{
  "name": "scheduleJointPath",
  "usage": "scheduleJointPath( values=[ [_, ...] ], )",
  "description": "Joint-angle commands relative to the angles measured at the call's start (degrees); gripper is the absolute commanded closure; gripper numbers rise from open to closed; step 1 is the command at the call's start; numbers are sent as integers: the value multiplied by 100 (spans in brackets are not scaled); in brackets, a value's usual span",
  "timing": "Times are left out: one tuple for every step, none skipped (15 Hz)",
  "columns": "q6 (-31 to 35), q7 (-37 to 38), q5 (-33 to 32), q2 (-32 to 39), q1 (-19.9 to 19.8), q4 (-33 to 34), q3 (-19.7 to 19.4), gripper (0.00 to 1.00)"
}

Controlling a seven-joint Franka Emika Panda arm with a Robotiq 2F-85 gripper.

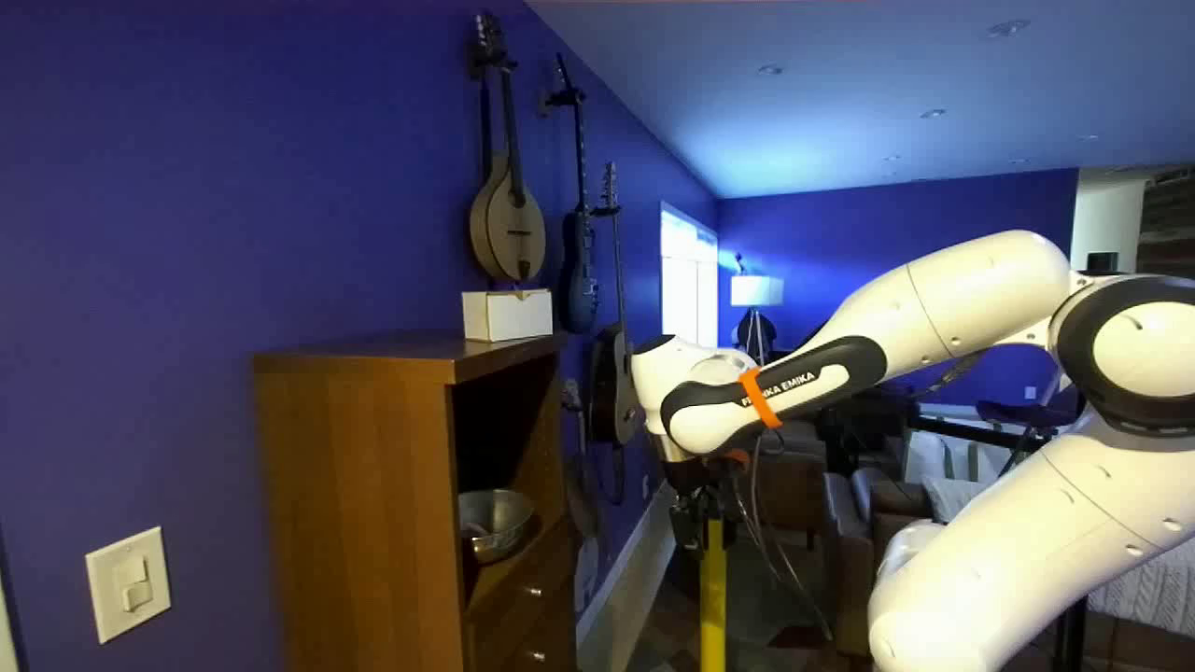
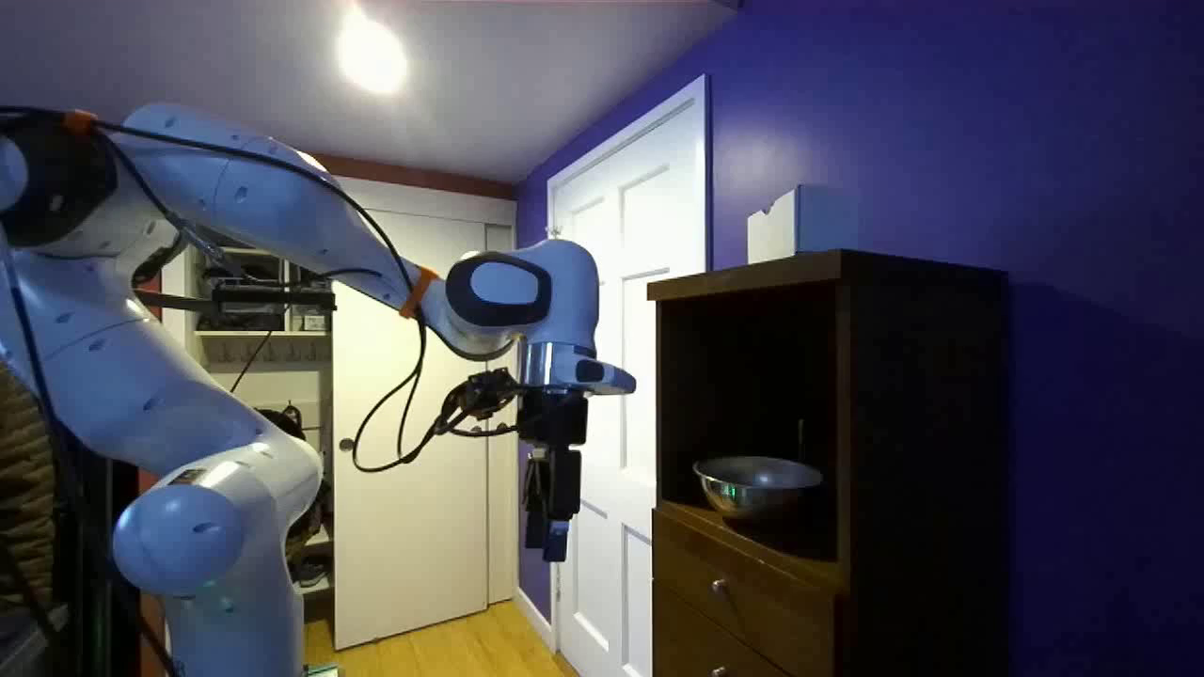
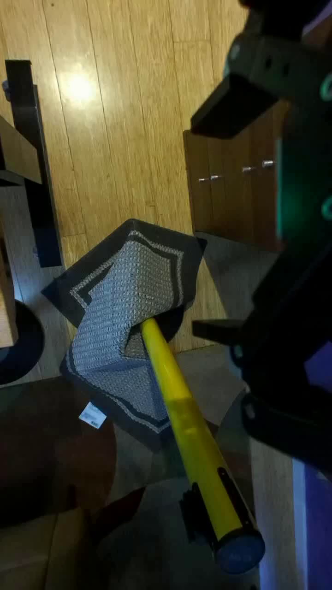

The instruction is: Open the first top drawer

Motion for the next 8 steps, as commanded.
scheduleJointPath(
  values=[
    [-34, 64, -65, -1, 131, 12, -113, 0],
    [-34, 64, -65, -1, 131, 12, -113, 0],
    [-34, 64, -65, -1, 131, 12, -113, 0],
    [-34, 64, -65, -1, 131, 13, -113, 0],
    [-34, 64, -65, -1, 131, 13, -113, 0],
    [-34, 64, -65, -1, 131, 13, -113, 0],
    [-34, 64, -65, -1, 131, 13, -113, 0],
    [172, 120, -39, 118, 151, 58, -126, 0]
  ],
)
